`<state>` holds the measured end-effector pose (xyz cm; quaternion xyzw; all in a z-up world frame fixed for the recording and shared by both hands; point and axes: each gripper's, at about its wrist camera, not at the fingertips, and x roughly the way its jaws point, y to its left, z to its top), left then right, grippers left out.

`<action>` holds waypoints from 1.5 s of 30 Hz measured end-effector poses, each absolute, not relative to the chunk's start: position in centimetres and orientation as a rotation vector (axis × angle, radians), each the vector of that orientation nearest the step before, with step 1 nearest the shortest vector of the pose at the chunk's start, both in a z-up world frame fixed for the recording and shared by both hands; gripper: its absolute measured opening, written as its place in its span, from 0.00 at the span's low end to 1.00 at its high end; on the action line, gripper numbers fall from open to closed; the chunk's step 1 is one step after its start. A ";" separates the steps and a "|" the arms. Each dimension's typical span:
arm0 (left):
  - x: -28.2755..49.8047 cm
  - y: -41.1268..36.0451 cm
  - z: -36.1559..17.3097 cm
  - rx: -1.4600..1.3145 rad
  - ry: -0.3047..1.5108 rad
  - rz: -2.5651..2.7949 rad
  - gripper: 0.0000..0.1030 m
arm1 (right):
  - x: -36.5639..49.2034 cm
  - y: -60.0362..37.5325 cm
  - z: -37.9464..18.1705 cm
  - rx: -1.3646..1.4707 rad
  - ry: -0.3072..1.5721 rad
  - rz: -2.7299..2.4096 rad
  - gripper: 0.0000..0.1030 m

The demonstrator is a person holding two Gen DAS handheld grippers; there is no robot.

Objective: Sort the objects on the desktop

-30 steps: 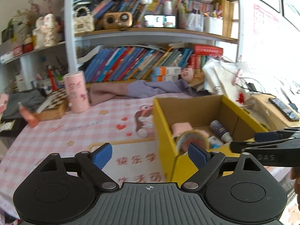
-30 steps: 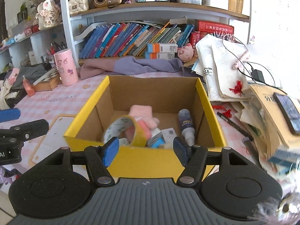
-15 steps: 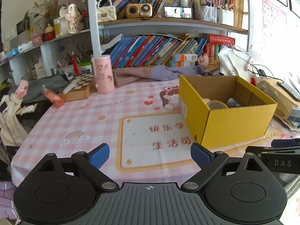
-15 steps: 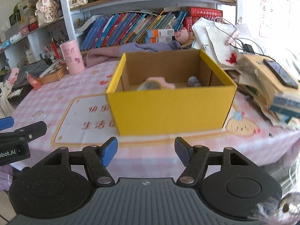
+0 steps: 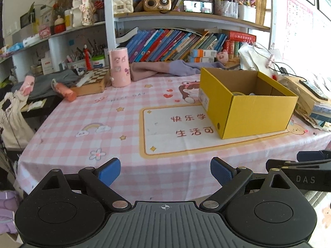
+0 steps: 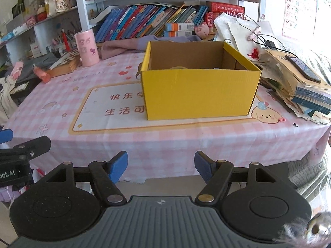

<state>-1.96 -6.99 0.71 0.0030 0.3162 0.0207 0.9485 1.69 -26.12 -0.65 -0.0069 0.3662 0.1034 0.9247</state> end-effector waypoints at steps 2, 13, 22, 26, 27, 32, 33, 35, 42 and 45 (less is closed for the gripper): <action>-2.2 -6.6 0.5 0.002 0.655 0.053 0.93 | 1.2 -25.7 -0.7 -0.024 0.755 0.218 0.68; -2.8 -5.3 0.0 -0.020 0.697 0.078 0.98 | 0.0 -23.7 -1.2 -0.067 0.772 0.265 0.69; -2.4 -5.0 -0.2 -0.011 0.703 0.074 0.98 | 0.2 -23.3 -1.1 -0.071 0.770 0.268 0.70; -2.2 -5.1 -0.3 -0.012 0.704 0.071 0.98 | 0.4 -23.1 -1.1 -0.074 0.769 0.268 0.70; -2.2 -5.0 -0.2 -0.013 0.703 0.072 0.98 | 0.4 -23.1 -1.1 -0.074 0.769 0.268 0.70; -2.1 -5.0 -0.2 -0.019 0.700 0.077 0.98 | 0.4 -23.1 -1.1 -0.073 0.770 0.268 0.70; -2.1 -4.9 -0.3 -0.020 0.701 0.079 0.98 | 0.4 -23.1 -1.1 -0.073 0.770 0.268 0.70; -2.0 -4.8 -0.3 -0.023 0.702 0.079 0.98 | 0.4 -23.1 -1.1 -0.073 0.769 0.268 0.70; -1.8 -4.9 -0.4 -0.014 0.717 0.088 1.00 | 0.5 -23.0 -1.1 -0.072 0.772 0.267 0.70; -1.7 -4.9 -0.5 -0.007 0.725 0.087 1.00 | 0.8 -22.9 -0.8 -0.072 0.775 0.267 0.70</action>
